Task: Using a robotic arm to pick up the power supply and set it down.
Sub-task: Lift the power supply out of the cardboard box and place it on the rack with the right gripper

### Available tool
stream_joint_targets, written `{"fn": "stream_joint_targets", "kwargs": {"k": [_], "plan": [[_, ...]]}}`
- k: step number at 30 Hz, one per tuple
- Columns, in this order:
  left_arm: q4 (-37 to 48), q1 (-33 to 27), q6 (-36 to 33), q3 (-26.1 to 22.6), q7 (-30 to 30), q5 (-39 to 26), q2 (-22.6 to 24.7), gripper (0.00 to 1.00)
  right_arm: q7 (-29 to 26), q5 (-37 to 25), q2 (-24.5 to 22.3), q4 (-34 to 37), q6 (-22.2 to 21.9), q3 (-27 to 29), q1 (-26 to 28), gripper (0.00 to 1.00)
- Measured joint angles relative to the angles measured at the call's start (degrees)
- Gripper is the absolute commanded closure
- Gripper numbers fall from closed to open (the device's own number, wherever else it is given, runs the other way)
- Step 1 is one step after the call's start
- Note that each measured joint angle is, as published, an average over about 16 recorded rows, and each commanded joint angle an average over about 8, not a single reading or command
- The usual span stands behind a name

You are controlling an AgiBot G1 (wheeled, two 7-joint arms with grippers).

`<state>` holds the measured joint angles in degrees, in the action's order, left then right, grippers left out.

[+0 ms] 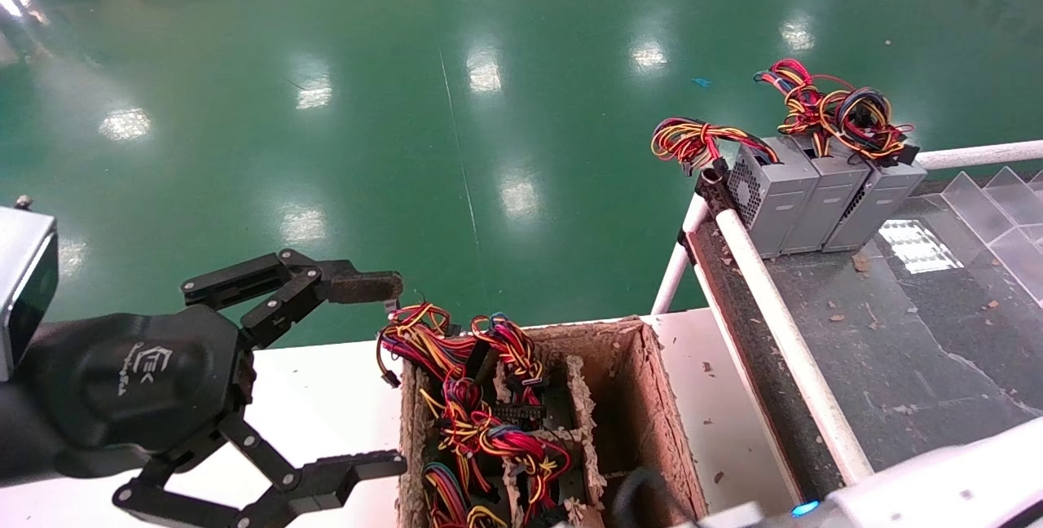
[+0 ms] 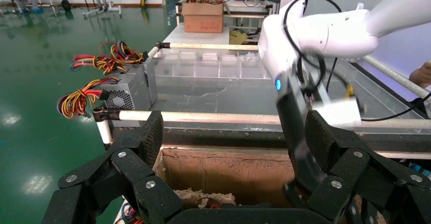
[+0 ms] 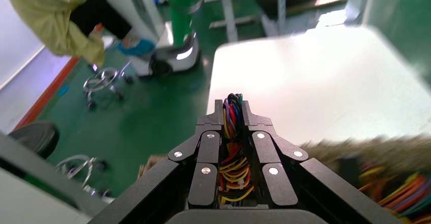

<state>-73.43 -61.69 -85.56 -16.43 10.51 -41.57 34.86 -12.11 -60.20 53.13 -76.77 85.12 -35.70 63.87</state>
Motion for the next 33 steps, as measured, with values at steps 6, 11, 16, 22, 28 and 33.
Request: {"fn": "stream_joint_targets", "kwargs": {"k": [6, 11, 16, 22, 28, 33], "plan": [[0.00, 0.00, 0.01, -0.02, -0.01, 0.02, -0.01, 0.00, 1.41, 5.24, -2.65, -0.38, 0.70, 3.37, 0.96, 1.00], [0.00, -0.01, 0.02, -0.04, -0.02, 0.03, -0.02, 0.00, 2.57, 9.57, -5.75, -0.58, 1.29, 6.39, 1.85, 1.00], [0.00, -0.01, 0.03, -0.06, -0.03, 0.04, -0.03, 0.00, 3.64, 13.89, -9.77, -0.66, 1.78, 9.64, 2.71, 1.00], [0.00, -0.02, 0.04, -0.08, -0.04, 0.06, -0.03, 0.00, 4.71, 18.42, -15.46, -0.60, 1.96, 13.63, 3.85, 1.00], [0.00, -0.02, 0.05, -0.11, -0.05, 0.07, -0.04, 0.00, 5.50, 21.26, -21.56, -0.25, 1.39, 17.48, 5.37, 1.00], [0.00, -0.03, 0.05, -0.12, -0.06, 0.08, -0.05, 0.00, 6.02, 21.23, -26.66, 0.95, 0.57, 20.10, 7.30, 1.00]]}}
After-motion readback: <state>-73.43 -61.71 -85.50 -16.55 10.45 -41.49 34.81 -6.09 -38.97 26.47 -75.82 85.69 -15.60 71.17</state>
